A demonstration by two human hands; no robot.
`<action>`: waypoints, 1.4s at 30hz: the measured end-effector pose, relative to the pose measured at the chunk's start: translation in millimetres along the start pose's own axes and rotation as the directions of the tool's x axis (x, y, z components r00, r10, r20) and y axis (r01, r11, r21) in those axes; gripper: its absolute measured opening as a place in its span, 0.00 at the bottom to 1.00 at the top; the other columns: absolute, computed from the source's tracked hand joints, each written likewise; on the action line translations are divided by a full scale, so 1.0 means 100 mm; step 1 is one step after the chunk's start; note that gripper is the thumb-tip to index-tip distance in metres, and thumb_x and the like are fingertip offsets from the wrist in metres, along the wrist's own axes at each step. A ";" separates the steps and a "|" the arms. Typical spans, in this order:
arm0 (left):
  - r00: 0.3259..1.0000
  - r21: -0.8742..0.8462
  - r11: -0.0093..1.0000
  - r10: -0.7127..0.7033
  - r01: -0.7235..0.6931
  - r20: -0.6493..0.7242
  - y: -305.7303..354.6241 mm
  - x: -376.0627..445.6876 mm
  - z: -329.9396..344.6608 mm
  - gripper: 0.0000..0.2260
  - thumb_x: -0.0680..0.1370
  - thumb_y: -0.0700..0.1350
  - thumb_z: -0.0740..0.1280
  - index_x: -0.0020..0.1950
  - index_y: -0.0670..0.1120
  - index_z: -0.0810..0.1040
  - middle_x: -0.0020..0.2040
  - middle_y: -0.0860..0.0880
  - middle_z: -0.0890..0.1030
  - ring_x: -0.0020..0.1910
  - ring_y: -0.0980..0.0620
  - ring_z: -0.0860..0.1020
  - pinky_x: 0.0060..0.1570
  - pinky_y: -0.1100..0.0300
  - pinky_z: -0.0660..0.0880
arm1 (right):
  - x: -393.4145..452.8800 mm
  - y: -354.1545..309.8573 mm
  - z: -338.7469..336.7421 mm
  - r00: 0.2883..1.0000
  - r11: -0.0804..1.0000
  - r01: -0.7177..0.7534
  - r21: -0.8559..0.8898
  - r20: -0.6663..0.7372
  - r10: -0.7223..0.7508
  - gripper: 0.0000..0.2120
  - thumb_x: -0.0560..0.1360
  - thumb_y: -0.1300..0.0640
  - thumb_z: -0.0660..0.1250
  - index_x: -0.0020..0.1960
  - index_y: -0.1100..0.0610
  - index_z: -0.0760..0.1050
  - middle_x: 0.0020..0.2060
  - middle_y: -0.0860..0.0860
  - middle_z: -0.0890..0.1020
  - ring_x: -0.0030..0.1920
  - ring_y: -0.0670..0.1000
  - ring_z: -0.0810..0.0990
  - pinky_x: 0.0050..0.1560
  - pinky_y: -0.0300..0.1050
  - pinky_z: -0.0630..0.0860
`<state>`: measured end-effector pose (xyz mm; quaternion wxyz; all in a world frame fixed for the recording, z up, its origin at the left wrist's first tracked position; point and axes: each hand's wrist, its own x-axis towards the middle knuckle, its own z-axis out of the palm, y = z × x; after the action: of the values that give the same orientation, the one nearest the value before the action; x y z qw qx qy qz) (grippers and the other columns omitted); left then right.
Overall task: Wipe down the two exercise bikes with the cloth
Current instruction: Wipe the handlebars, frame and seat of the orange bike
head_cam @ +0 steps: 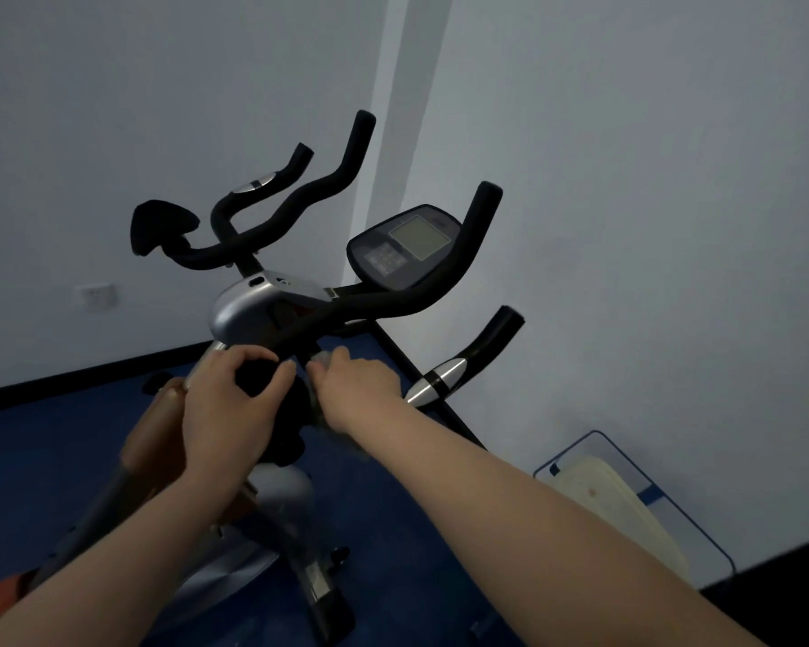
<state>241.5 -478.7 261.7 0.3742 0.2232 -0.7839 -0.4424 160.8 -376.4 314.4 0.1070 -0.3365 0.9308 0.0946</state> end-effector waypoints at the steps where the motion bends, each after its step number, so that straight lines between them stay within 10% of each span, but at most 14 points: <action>1: 1.000 -0.004 1.000 -0.001 0.001 0.006 0.00 0.00 -0.01 0.05 0.74 0.51 0.72 0.46 0.54 0.78 0.43 0.60 0.75 0.46 0.74 0.70 0.42 0.72 0.62 | -0.05 0.02 0.06 0.998 0.999 -0.021 0.024 -0.062 0.023 0.20 0.83 0.50 0.55 0.71 0.58 0.61 0.61 0.58 0.74 0.58 0.59 0.75 0.41 0.48 0.66; 6: 0.999 -0.010 0.999 -0.035 0.035 -0.024 0.00 0.01 0.02 0.05 0.73 0.53 0.72 0.45 0.56 0.77 0.43 0.63 0.74 0.46 0.72 0.71 0.41 0.71 0.64 | -0.11 0.12 0.25 0.981 1.000 -0.005 -0.023 -0.194 0.000 0.19 0.84 0.45 0.49 0.64 0.59 0.63 0.51 0.56 0.80 0.49 0.56 0.79 0.30 0.45 0.56; 12: 0.999 -0.002 1.000 -0.031 0.031 -0.043 0.01 0.00 0.02 0.06 0.72 0.53 0.72 0.45 0.55 0.78 0.43 0.60 0.75 0.45 0.63 0.73 0.44 0.68 0.66 | 0.13 0.05 0.06 0.995 0.985 0.103 -0.141 0.005 -0.104 0.25 0.79 0.57 0.62 0.73 0.53 0.58 0.59 0.60 0.68 0.57 0.63 0.74 0.41 0.52 0.68; 16: 0.999 -0.004 0.999 -0.037 0.037 -0.003 0.03 -0.01 -0.02 0.06 0.73 0.52 0.72 0.46 0.54 0.78 0.44 0.59 0.75 0.45 0.63 0.73 0.44 0.66 0.67 | 0.01 0.08 0.13 0.991 0.996 -0.043 0.079 -0.125 0.053 0.20 0.83 0.45 0.49 0.66 0.59 0.63 0.57 0.59 0.77 0.55 0.60 0.77 0.42 0.48 0.65; 19: 0.999 -0.015 0.999 -0.032 0.032 0.004 0.04 -0.03 -0.03 0.06 0.73 0.53 0.71 0.47 0.56 0.77 0.44 0.61 0.74 0.47 0.67 0.72 0.42 0.70 0.65 | -0.19 0.13 0.28 0.970 0.997 0.023 -0.071 -0.240 -0.039 0.21 0.84 0.43 0.47 0.65 0.58 0.63 0.53 0.56 0.80 0.50 0.57 0.79 0.40 0.46 0.63; 27: 0.999 -0.010 0.999 -0.042 0.041 -0.013 0.04 0.00 -0.01 0.06 0.73 0.53 0.72 0.46 0.55 0.78 0.43 0.60 0.75 0.46 0.64 0.74 0.42 0.67 0.68 | 0.20 0.01 -0.08 0.994 0.992 0.075 -0.097 0.082 -0.068 0.27 0.80 0.56 0.62 0.75 0.51 0.55 0.66 0.60 0.66 0.63 0.64 0.71 0.51 0.55 0.72; 34: 0.999 -0.029 0.999 -0.039 0.039 -0.020 0.03 -0.02 0.00 0.05 0.74 0.53 0.71 0.45 0.56 0.77 0.42 0.61 0.74 0.47 0.68 0.73 0.40 0.67 0.67 | -0.12 0.09 0.25 0.974 0.991 -0.024 -0.129 -0.227 -0.006 0.20 0.84 0.44 0.47 0.63 0.58 0.64 0.50 0.55 0.81 0.48 0.55 0.79 0.31 0.46 0.56; 42: 1.000 -0.019 1.000 -0.017 0.017 -0.019 0.02 0.00 0.00 0.05 0.74 0.52 0.72 0.45 0.55 0.77 0.42 0.60 0.74 0.46 0.68 0.73 0.43 0.68 0.67 | 0.16 0.06 -0.04 0.994 0.993 0.085 -0.084 0.078 -0.079 0.26 0.80 0.56 0.60 0.75 0.55 0.55 0.64 0.59 0.68 0.61 0.63 0.72 0.47 0.54 0.70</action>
<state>241.3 -477.3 263.4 0.3800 0.2305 -0.7741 -0.4509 144.7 -382.8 314.8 0.1308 -0.3751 0.9065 0.1434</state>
